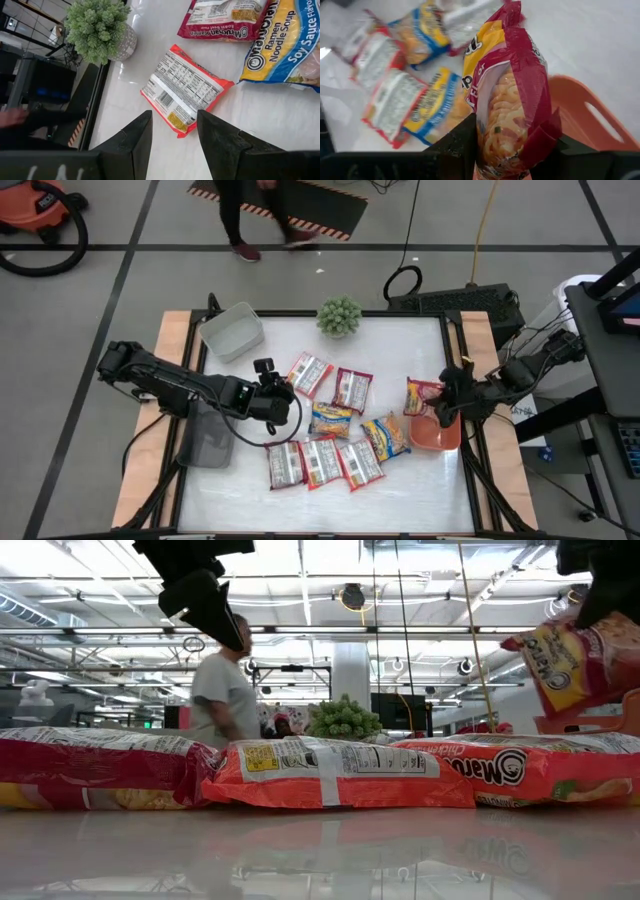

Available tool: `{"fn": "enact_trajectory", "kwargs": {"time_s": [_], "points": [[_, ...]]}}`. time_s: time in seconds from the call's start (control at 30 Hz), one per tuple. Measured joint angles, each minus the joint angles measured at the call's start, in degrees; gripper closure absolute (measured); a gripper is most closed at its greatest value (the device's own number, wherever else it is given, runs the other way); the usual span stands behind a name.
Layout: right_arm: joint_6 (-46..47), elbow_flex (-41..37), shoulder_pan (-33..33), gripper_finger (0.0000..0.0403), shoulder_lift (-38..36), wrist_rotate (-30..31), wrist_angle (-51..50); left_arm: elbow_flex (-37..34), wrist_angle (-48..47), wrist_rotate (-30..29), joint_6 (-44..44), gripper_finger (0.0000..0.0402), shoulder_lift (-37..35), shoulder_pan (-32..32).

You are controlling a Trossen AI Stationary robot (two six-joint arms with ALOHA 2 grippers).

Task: Sort Maruchan noodles
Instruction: Put the red bag into the orange bin

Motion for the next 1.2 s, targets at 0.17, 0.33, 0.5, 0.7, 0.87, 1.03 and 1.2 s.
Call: {"fn": "enact_trajectory", "kwargs": {"time_s": [0.17, 0.33, 0.5, 0.7, 0.87, 1.03, 1.2], "points": [[3.6, -2.2, 0.0, 0.0284, -1.0, 0.5, -6.6, 0.0, 0.0, 0.0, -1.2, 0.024, 0.0, 0.0], [7.6, -6.2, 0.0, 0.0284, -2.4, -2.0, -7.2, 0.0, 0.0, 0.0, -1.3, 0.024, 0.0, 0.0], [10.5, -6.7, 0.0, 0.0284, -2.3, -0.2, -6.6, 0.0, 0.0, 0.0, -1.3, 0.024, 0.0, 0.0], [10.6, -6.7, 0.0, 0.0284, -1.3, -0.1, -6.8, 0.0, 0.0, 2.0, -1.6, 0.024, 0.0, 0.0], [10.8, -6.7, 0.0, 0.0284, 0.5, 0.0, -6.7, 0.0, 1.3, 2.5, -1.2, 0.024, 0.0, 0.0], [13.5, -6.7, 0.0, 0.0283, 1.3, 2.4, -6.7, 0.0, 3.0, 2.6, -0.4, 0.024, 0.0, 0.0], [13.6, -6.7, 0.0, 0.0256, 1.3, 2.5, -6.7, 0.0, 3.0, 2.6, -0.4, 0.024, 0.0, 0.0]]}}
